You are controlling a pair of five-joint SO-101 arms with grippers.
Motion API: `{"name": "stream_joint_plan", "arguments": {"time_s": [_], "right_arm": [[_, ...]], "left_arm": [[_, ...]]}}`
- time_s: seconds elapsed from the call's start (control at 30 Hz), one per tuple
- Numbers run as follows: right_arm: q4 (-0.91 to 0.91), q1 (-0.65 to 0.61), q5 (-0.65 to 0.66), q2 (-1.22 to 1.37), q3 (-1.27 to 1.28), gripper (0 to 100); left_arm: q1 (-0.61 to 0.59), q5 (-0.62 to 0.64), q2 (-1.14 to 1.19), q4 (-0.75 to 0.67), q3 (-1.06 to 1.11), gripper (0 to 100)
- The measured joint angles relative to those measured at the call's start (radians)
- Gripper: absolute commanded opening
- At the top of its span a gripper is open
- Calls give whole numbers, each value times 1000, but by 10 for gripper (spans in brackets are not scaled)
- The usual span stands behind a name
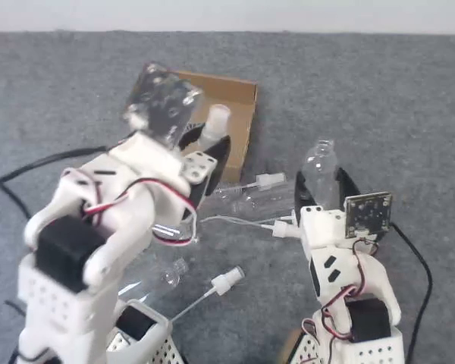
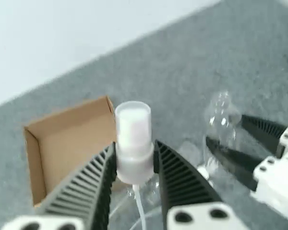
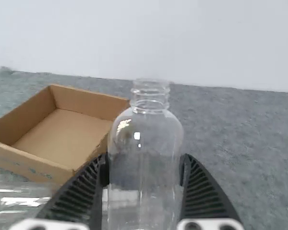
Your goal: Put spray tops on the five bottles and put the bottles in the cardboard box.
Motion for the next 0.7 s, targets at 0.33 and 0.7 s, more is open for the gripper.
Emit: {"name": "stream_joint_plan", "arguments": {"time_s": [0.33, 0.7], "right_arm": [[0, -103, 0, 3, 32, 59], [-2, -170, 0, 3, 32, 59]], "left_arm": [[2, 6, -164, -175, 78, 12], [-69, 117, -454, -565, 520, 12]]}}
